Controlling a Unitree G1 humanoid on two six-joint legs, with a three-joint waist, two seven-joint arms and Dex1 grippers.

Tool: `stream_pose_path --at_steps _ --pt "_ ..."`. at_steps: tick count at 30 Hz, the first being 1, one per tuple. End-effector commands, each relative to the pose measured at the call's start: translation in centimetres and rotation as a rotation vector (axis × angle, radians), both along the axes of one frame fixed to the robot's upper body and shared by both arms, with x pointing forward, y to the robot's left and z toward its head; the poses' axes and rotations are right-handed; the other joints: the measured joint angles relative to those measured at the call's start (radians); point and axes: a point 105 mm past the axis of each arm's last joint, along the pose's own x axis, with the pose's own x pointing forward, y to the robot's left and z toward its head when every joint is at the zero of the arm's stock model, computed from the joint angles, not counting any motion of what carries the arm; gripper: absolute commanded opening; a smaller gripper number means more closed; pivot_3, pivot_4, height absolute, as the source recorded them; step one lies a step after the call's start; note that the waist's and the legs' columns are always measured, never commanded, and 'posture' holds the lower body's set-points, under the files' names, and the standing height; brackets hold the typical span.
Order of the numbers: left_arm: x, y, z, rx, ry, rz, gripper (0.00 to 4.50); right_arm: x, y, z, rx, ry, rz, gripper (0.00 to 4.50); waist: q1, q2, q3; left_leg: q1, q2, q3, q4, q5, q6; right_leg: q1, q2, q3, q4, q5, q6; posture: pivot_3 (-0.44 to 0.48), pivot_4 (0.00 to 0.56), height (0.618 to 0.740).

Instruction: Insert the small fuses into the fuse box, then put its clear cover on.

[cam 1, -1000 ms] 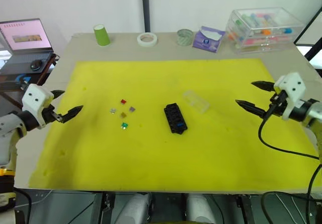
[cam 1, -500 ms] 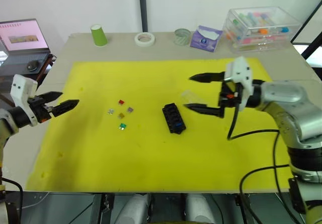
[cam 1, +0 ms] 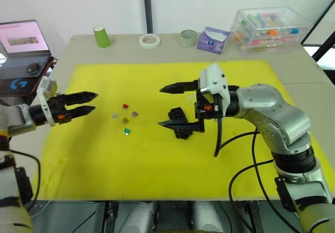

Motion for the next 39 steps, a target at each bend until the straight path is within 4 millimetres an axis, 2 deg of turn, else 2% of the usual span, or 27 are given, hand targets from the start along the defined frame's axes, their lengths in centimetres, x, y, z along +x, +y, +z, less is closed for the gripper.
stream_pose_path --at_steps 1,5,12,24,34,37,39 --pt "0.4 -0.1 -1.0 0.037 0.018 -0.014 4.5 -0.3 0.1 1.0 0.02 -0.051 0.004 4.44 -0.007 0.0 0.0 0.0 0.0 0.001 0.0 0.0 0.0 -0.001 0.0 0.0 0.0 0.0 0.0 0.0 0.15 0.74" --pt "1.2 -1.0 -2.6 0.069 0.019 -0.059 4.5 0.0 0.0 1.1 0.029 -0.052 -0.026 4.44 -0.017 0.0 0.0 -0.001 0.0 0.0 0.0 0.0 0.0 -0.002 0.0 0.0 0.001 0.0 0.0 0.0 0.15 0.74" --pt "1.7 -1.5 -3.6 0.054 0.052 -0.081 4.5 -0.1 -0.1 1.2 0.027 -0.047 -0.041 4.44 -0.019 0.0 0.0 -0.001 0.0 0.0 0.0 0.0 0.0 -0.002 0.0 0.0 0.001 0.0 0.0 0.0 0.15 0.74" --pt "1.6 -3.1 -3.5 -0.001 0.093 -0.154 4.5 -0.1 0.0 1.6 0.033 -0.053 -0.042 4.44 -0.018 0.0 0.0 -0.001 0.0 0.0 0.0 0.0 0.0 -0.002 0.0 0.0 0.001 0.0 0.0 0.0 0.15 0.74" --pt "1.9 -2.2 -5.1 0.084 0.059 -0.122 4.5 0.1 0.0 1.6 0.024 -0.058 -0.044 4.44 -0.018 0.0 0.0 -0.001 0.0 0.0 0.0 0.0 0.0 -0.002 -0.001 0.0 0.002 0.0 0.0 0.0 0.15 0.74" --pt "1.6 -1.9 -5.8 0.097 0.081 -0.117 3.88 0.0 0.0 1.5 0.023 -0.059 -0.043 4.5 -0.018 -0.001 0.0 -0.001 0.0 0.0 0.0 0.0 0.0 -0.002 -0.001 0.0 0.002 0.0 0.0 0.0 0.15 0.74" --pt "1.4 -1.9 -6.1 0.1 0.092 -0.12 3.13 0.1 0.0 1.5 0.02 -0.059 -0.043 4.5 -0.02 -0.001 0.0 -0.001 0.0 0.0 0.001 0.0 0.0 -0.002 -0.001 0.0 0.002 0.0 0.0 0.0 0.15 0.74"
